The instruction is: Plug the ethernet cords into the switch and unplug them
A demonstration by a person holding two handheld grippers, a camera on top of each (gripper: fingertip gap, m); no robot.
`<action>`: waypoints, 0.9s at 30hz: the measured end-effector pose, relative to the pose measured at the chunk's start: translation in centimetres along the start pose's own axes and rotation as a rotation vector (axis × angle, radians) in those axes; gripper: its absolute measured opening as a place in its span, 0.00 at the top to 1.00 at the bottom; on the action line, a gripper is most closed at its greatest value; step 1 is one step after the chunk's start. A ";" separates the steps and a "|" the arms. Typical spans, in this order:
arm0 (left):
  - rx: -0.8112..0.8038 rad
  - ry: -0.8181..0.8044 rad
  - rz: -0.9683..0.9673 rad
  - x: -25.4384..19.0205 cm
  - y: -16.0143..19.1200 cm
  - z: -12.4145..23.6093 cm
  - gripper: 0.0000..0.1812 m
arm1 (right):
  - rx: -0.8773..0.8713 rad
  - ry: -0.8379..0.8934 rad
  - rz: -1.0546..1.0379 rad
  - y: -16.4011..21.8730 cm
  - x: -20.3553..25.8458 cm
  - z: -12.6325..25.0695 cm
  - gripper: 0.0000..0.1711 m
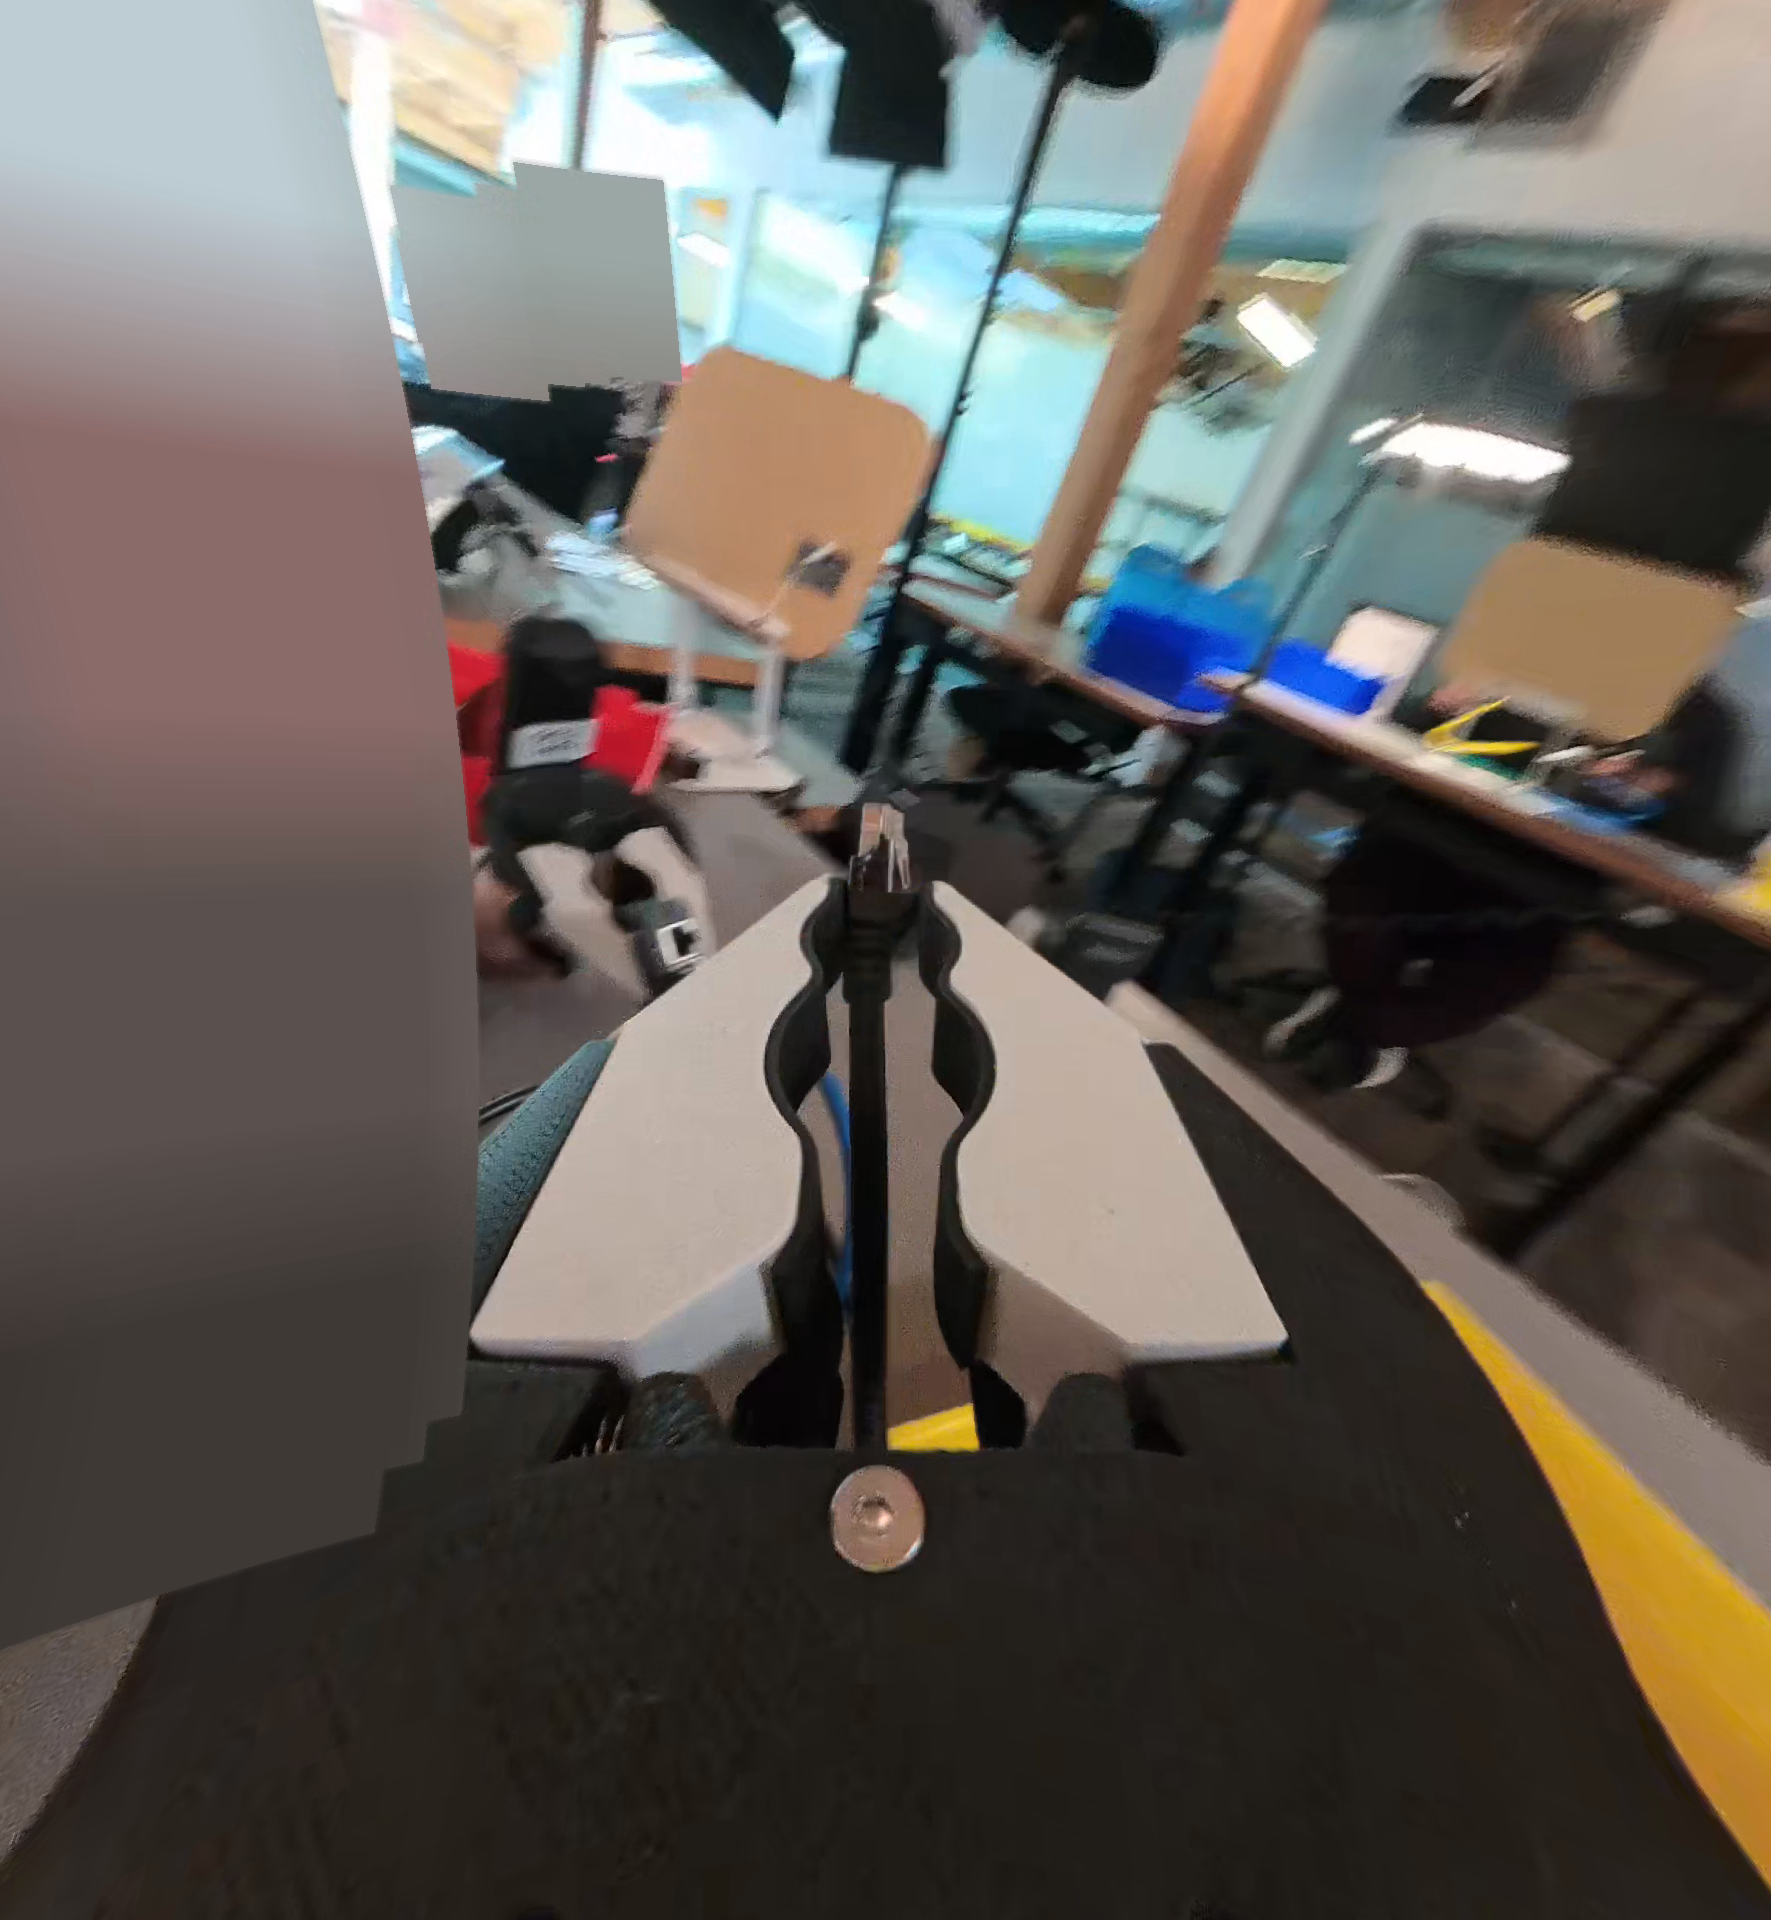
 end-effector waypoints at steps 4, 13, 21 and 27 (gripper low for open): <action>-0.085 -0.298 -0.092 2.8 -0.6 1.9 0.88 | -0.118 0.270 0.198 -5.0 -3.7 1.4 0.93; 0.026 -0.706 -0.140 6.9 0.7 6.2 0.87 | -0.229 0.591 0.454 -12.5 -7.3 4.8 0.93; 0.018 -0.839 -0.035 8.7 1.8 9.1 0.87 | -0.094 0.696 0.373 -9.6 -9.9 6.6 0.93; 0.069 -0.788 -0.064 8.3 2.3 8.1 0.87 | 0.181 0.619 0.159 -0.1 -10.5 4.9 0.93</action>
Point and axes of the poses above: each gripper's, where its closed fingertips meet, z back along the fingers, y out of its underside, x = y × z across the jaws, the point moved 1 cm from there along z, back along the fingers, and after that the axes turned 9 degrees about y, right-handed, at the moved point
